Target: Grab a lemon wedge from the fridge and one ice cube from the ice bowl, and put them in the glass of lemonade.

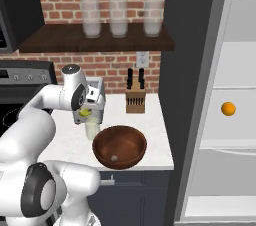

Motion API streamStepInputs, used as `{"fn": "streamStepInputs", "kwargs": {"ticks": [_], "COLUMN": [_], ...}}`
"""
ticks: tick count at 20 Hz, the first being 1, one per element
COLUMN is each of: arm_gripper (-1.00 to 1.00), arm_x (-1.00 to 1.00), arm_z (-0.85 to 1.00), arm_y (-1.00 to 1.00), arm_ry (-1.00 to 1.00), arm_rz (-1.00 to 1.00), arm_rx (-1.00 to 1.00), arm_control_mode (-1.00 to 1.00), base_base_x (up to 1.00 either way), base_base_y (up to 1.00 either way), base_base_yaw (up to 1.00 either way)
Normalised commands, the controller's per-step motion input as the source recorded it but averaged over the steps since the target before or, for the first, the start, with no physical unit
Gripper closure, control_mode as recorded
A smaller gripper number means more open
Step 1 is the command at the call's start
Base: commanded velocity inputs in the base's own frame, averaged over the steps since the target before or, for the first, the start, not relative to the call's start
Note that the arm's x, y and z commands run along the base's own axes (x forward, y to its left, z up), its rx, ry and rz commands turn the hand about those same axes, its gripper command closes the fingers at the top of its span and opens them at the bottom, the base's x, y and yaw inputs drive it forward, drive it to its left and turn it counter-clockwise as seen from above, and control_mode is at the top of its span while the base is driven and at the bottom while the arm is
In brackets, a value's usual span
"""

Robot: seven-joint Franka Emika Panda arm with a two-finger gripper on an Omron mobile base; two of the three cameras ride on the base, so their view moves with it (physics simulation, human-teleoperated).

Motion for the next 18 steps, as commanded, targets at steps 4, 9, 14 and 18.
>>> {"fn": "streamStepInputs", "kwargs": {"ticks": [4,9,14,18], "arm_gripper": [1.0,1.0,1.0,1.0], "arm_x": [0.22,0.02,-0.05,0.08], "arm_z": [0.0,-0.06,-0.11,-0.01], "arm_y": [0.0,0.0,0.0,0.0], "arm_ry": [0.0,-0.01,-0.05,0.0], "arm_rz": [0.0,0.0,0.0,0.0], "arm_rx": [0.0,0.0,0.0,0.0], "arm_control_mode": [-1.0,-1.0,-1.0,-1.0], "base_base_x": [0.0,0.0,0.0,0.0], "base_base_y": [0.0,0.0,0.0,0.0], "base_base_yaw": [0.0,0.0,0.0,0.0]}}
